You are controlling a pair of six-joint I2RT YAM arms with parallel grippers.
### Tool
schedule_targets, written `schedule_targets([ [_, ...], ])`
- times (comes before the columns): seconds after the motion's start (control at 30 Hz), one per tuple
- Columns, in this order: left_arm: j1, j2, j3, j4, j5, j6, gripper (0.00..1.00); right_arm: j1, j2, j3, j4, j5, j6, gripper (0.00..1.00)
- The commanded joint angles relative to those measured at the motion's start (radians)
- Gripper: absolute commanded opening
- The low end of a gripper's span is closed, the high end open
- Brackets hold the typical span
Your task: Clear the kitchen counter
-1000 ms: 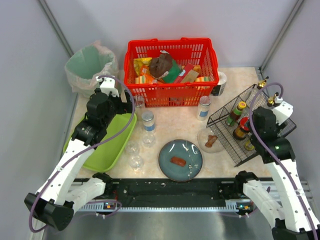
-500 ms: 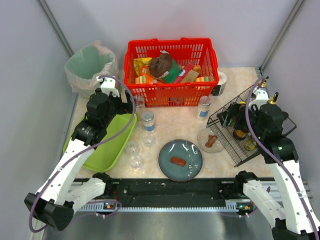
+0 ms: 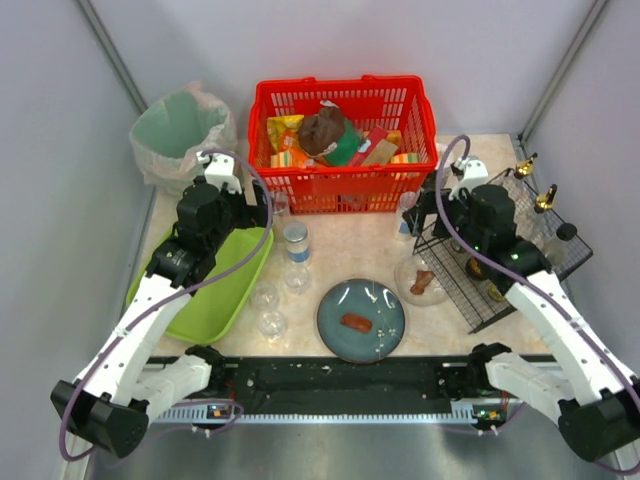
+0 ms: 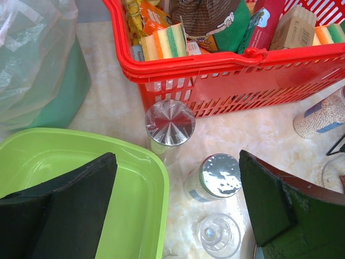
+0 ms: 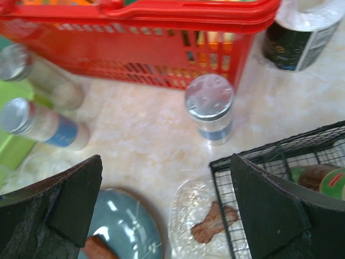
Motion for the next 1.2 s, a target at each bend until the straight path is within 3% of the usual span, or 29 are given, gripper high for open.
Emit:
schedule_targets([
  [0.0, 0.000, 0.000, 0.025, 0.023, -0.012, 0.010, 0.98, 0.009, 0.087, -0.027, 0.234, 0.169, -0.032, 0.99],
  [0.2, 0.000, 0.010, 0.022, 0.030, 0.012, 0.005, 0.98, 0.009, 0.188, -0.104, 0.509, 0.192, -0.067, 0.99],
  [0.5, 0.005, 0.018, 0.022, 0.031, 0.028, 0.008, 0.98, 0.009, 0.426, -0.034, 0.528, 0.195, -0.060, 0.97],
  [0.77, 0.019, 0.032, 0.024, 0.033, 0.038, 0.004, 0.98, 0.018, 0.528, -0.011, 0.555, 0.223, -0.057, 0.91],
  [1.0, 0.020, 0.023, 0.022, 0.033, 0.028, 0.008, 0.98, 0.035, 0.591, 0.049, 0.495, 0.282, -0.074, 0.73],
  [1.17, 0.020, 0.023, 0.024, 0.031, 0.028, 0.008, 0.99, 0.067, 0.572, 0.057, 0.475, 0.313, -0.094, 0.44],
])
